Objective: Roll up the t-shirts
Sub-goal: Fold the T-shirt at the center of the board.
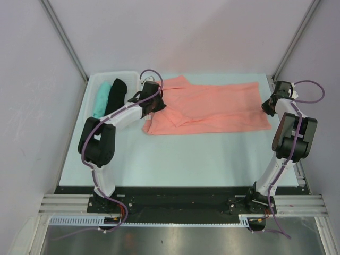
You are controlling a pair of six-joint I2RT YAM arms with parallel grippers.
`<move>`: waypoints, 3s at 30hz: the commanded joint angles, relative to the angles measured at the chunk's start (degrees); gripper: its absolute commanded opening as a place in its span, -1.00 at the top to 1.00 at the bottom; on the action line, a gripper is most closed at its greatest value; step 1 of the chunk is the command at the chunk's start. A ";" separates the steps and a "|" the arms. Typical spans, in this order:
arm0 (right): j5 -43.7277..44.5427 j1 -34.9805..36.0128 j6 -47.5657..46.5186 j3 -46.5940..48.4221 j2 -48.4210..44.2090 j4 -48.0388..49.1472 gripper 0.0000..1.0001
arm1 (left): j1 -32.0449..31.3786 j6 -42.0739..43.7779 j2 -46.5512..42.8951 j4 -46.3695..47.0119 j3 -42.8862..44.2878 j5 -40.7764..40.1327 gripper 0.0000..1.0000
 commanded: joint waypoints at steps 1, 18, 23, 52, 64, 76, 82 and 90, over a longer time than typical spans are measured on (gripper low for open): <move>1.92 -0.37 -0.36 1.95 0.84 0.33 1.00 | 0.78 0.79 -3.99 1.64 1.62 0.24 1.00; 2.79 -1.59 0.08 1.34 -0.21 0.24 1.00 | 1.39 0.62 -5.75 1.55 1.70 0.60 1.00; 2.10 -1.86 -0.18 1.34 0.05 1.29 1.00 | 2.01 0.88 -3.55 1.55 2.41 0.42 1.00; -6.26 -1.68 2.45 -24.57 -25.79 -0.03 0.14 | -0.28 -10.11 -31.68 16.75 -40.83 -3.97 0.01; -10.65 -4.67 3.77 -27.49 -23.42 5.34 0.17 | 1.75 -11.77 -20.78 20.90 -37.68 -4.41 -0.01; -11.09 -4.85 4.04 -27.40 -18.32 7.97 0.22 | 4.82 -10.72 -17.53 18.87 -37.40 -6.88 0.05; -10.92 -5.20 3.86 -27.49 -18.06 8.24 0.22 | 6.14 -9.93 -16.38 18.25 -37.49 -7.40 0.06; -11.62 -5.90 3.51 -27.49 -17.79 8.41 0.22 | 10.01 -9.84 -16.82 17.99 -37.93 -7.23 0.01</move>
